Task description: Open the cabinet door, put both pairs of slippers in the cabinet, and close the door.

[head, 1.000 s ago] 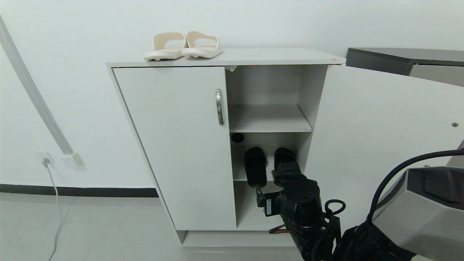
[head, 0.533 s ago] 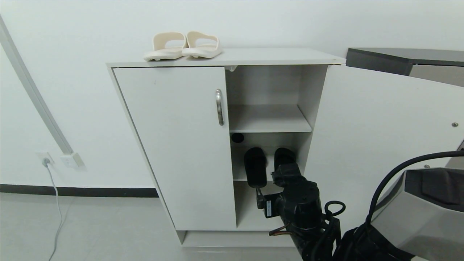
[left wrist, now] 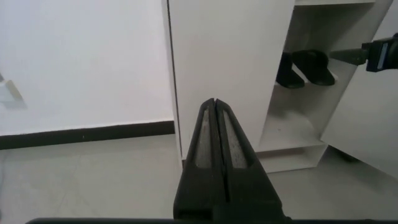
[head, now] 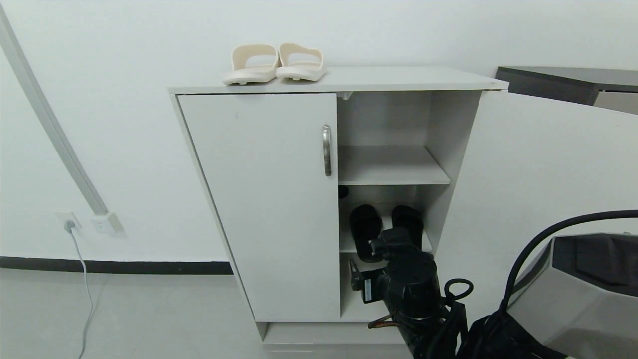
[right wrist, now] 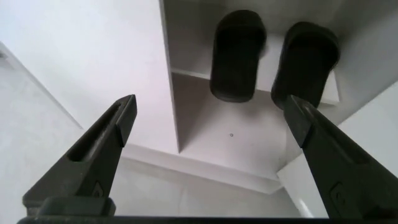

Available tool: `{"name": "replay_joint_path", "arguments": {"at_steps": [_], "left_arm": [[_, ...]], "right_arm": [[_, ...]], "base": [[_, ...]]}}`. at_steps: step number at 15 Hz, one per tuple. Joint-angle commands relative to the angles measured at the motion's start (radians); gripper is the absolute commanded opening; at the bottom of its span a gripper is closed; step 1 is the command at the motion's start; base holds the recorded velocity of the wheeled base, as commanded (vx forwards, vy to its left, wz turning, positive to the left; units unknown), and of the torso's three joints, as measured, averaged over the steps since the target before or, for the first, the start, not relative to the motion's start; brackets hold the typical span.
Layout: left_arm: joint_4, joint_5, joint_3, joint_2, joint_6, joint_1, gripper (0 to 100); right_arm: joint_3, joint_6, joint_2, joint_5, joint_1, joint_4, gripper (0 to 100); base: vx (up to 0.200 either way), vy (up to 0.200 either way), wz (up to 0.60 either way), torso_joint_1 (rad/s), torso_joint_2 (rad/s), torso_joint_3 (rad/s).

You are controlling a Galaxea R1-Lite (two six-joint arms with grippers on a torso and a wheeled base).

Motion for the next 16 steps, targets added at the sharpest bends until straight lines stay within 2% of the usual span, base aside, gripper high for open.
{"name": "replay_joint_path", "arguments": {"at_steps": [1,11,16], "left_arm": [[0.0,-0.001,0.0,0.001,-0.001,0.0,0],[0.0,0.001,0.0,0.001,-0.001,0.0,0],[-0.002,0.001,0.0,0.001,-0.002,0.002,0]], "right_arm": [[0.001,0.001,0.01,0.0,0.0,-0.001,100],[0.024,-0.004,0.02,0.024,-0.006,-0.04,100],[0.052,-0.033,0.024,0.043,-0.009,-0.075,100]], "base": [[0.0,0.2,0.0,0.007,0.0,0.002],[0.0,0.2,0.0,0.002,0.0,-0.001],[0.0,0.0,0.0,0.0,0.0,0.0]]}}
